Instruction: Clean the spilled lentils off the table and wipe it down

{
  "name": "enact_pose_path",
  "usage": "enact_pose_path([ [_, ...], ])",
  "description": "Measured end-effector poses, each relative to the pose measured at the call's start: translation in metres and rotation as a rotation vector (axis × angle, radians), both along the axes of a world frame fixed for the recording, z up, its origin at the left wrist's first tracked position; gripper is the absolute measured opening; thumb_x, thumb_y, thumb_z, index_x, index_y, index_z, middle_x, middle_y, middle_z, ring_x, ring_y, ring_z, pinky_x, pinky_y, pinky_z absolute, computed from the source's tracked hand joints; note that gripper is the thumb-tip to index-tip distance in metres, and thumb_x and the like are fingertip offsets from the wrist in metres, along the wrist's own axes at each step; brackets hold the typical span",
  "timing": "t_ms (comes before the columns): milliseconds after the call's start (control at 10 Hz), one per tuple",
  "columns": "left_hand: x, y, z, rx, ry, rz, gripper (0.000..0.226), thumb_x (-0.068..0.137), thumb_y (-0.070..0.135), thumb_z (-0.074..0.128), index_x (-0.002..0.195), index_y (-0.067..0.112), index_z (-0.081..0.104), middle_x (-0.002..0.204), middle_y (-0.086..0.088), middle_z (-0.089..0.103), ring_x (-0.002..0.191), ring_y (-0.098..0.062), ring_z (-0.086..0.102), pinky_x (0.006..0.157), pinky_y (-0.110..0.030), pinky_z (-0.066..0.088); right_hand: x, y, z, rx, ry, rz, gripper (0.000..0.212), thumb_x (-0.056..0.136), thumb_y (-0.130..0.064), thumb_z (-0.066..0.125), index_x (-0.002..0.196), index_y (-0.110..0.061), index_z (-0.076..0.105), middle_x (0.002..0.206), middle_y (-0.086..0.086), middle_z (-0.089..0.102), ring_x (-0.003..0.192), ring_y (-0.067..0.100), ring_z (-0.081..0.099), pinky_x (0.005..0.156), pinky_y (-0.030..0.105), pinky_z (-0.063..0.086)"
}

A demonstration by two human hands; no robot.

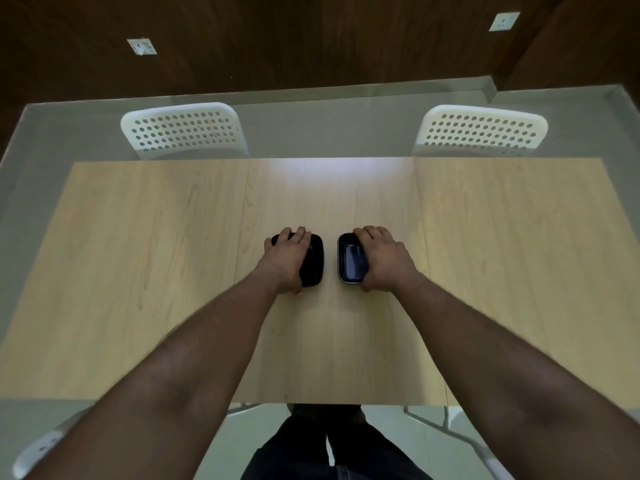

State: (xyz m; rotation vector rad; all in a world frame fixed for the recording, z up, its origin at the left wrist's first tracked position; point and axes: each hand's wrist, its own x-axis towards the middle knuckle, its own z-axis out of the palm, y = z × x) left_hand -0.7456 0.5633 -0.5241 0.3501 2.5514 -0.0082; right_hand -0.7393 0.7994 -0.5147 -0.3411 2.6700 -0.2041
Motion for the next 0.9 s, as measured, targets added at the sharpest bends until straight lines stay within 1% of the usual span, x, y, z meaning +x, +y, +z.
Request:
enact_pose_path([
  [300,0.002,0.001,0.001,0.0,-0.007,-0.002,0.145,0.062,0.034,0.1,0.167,0.016,0.002,0.177,-0.002,0.001,0.162,-0.032,0.003,0.125,-0.061,0.022,0.003,0.001,-0.002,-0.02,0.0,-0.005,0.124,0.059,-0.032,0.094,0.16,-0.021,0.024,0.156,0.002,0.036,0.143,0.027,0.034,0.099,0.049,0.052],
  [500,0.003,0.002,-0.002,-0.004,-0.001,0.022,0.148,0.061,0.038,0.101,0.168,0.017,0.0,0.177,-0.001,-0.001,0.162,-0.032,0.002,0.125,-0.061,0.021,0.001,0.004,-0.008,-0.038,0.012,-0.01,0.123,0.06,-0.031,0.094,0.16,-0.02,0.023,0.158,0.001,0.035,0.146,0.026,0.032,0.1,0.05,0.051],
  [600,0.003,0.003,-0.001,0.0,0.008,0.03,0.149,0.061,0.038,0.101,0.168,0.017,-0.002,0.177,-0.001,-0.003,0.162,-0.031,0.0,0.126,-0.061,0.02,0.001,0.004,-0.008,-0.043,0.014,-0.013,0.125,0.061,-0.03,0.094,0.162,-0.019,0.021,0.162,0.001,0.031,0.15,0.026,0.028,0.104,0.051,0.05],
  [700,0.006,0.001,-0.001,0.029,0.013,0.047,0.149,0.06,0.038,0.101,0.168,0.016,0.0,0.177,-0.002,-0.005,0.162,-0.031,-0.001,0.126,-0.062,0.019,0.005,0.005,-0.006,-0.029,-0.017,-0.009,0.13,0.065,-0.03,0.093,0.166,-0.018,0.012,0.172,0.004,0.017,0.16,0.028,0.013,0.116,0.054,0.041],
  [800,0.019,0.0,0.007,0.082,0.036,0.084,0.147,0.062,0.042,0.099,0.168,0.015,0.0,0.177,-0.004,-0.005,0.163,-0.03,-0.001,0.127,-0.061,0.018,0.017,0.004,0.002,-0.052,0.0,-0.024,0.134,0.066,-0.032,0.093,0.167,-0.019,0.006,0.176,0.005,0.005,0.162,0.027,0.006,0.122,0.053,0.032],
  [900,0.027,0.0,0.015,0.128,0.072,0.077,0.135,0.073,0.047,0.092,0.168,0.014,0.003,0.177,-0.006,0.001,0.162,-0.029,0.004,0.128,-0.056,0.018,0.028,0.005,0.01,-0.086,0.042,-0.04,0.13,0.069,-0.037,0.091,0.167,-0.02,0.007,0.176,0.005,0.005,0.162,0.027,0.006,0.123,0.052,0.03],
])
